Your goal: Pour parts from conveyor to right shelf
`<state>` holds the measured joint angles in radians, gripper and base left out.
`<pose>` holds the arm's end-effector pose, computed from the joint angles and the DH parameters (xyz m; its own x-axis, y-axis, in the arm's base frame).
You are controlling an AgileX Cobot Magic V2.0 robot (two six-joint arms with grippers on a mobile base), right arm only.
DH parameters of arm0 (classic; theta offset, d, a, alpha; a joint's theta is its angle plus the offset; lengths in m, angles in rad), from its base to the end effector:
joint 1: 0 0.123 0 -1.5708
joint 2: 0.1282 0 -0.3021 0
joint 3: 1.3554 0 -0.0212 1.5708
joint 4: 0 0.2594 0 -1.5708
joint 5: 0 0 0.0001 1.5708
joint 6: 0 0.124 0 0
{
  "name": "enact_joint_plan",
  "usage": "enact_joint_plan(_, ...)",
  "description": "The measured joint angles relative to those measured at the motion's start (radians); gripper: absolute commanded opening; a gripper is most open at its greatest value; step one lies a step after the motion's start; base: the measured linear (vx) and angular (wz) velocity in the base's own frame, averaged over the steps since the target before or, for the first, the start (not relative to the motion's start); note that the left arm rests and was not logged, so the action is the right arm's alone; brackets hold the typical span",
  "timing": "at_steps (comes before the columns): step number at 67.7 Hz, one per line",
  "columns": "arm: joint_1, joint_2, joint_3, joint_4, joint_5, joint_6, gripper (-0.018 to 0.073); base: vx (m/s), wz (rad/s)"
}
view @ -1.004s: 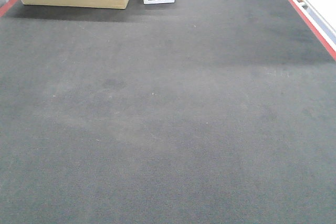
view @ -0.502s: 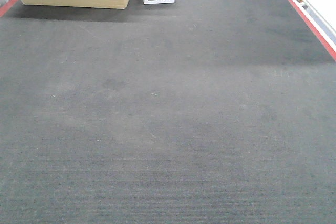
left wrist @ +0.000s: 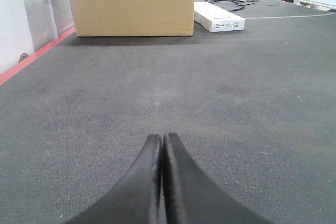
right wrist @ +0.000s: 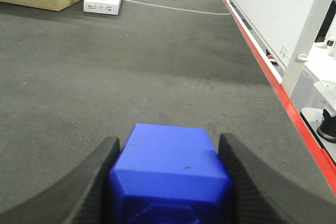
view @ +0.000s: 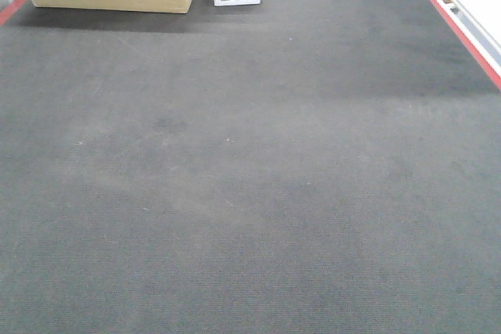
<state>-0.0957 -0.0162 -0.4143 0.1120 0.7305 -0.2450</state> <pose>0.0364 0.0058 0.2777 -0.2081 -0.1410 -0.9679 -0.0109 0.9898 -0.1419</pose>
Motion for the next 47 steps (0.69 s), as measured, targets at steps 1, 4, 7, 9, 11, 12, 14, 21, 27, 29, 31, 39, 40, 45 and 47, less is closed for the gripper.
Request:
enact_joint_plan(1, 0.000, 0.000, 0.000, 0.000, 0.000, 0.000, -0.0006, 0.00, 0.00)
enact_joint_plan(4, 0.000, 0.000, 0.000, 0.000, 0.000, 0.000, -0.0006, 0.00, 0.00)
enact_joint_plan(7, 0.000, 0.000, 0.000, 0.000, 0.001, 0.000, -0.0006, 0.00, 0.00)
enact_joint_plan(9, 0.000, 0.000, 0.000, 0.000, 0.001, 0.000, -0.0006, 0.00, 0.00)
enact_joint_plan(11, 0.000, 0.000, 0.000, 0.000, 0.001, 0.000, -0.0006, 0.00, 0.00)
enact_joint_plan(12, 0.000, 0.000, 0.000, 0.000, 0.001, 0.000, -0.0006, 0.00, 0.00)
enact_joint_plan(14, 0.000, 0.000, 0.000, 0.000, 0.001, 0.000, -0.0006, 0.00, 0.00)
enact_joint_plan(21, 0.000, 0.000, 0.000, 0.000, 0.001, 0.000, -0.0006, 0.00, 0.00)
enact_joint_plan(27, 0.000, 0.000, 0.000, 0.000, 0.002, 0.000, -0.0006, 0.00, 0.00)
enact_joint_plan(29, 0.000, 0.000, 0.000, 0.000, 0.002, 0.000, -0.0006, 0.00, 0.00)
enact_joint_plan(31, 0.000, 0.000, 0.000, 0.000, 0.002, 0.000, -0.0006, 0.00, 0.00)
enact_joint_plan(39, 0.000, 0.000, 0.000, 0.000, 0.002, 0.000, -0.0006, 0.00, 0.00)
enact_joint_plan(40, 0.000, 0.000, 0.000, 0.000, 0.002, 0.000, -0.0006, 0.00, 0.00)
enact_joint_plan(45, 0.000, 0.000, 0.000, 0.000, 0.002, 0.000, -0.0006, 0.00, 0.00)
enact_joint_plan(47, 0.000, 0.000, 0.000, 0.000, 0.002, 0.000, -0.0006, 0.00, 0.00)
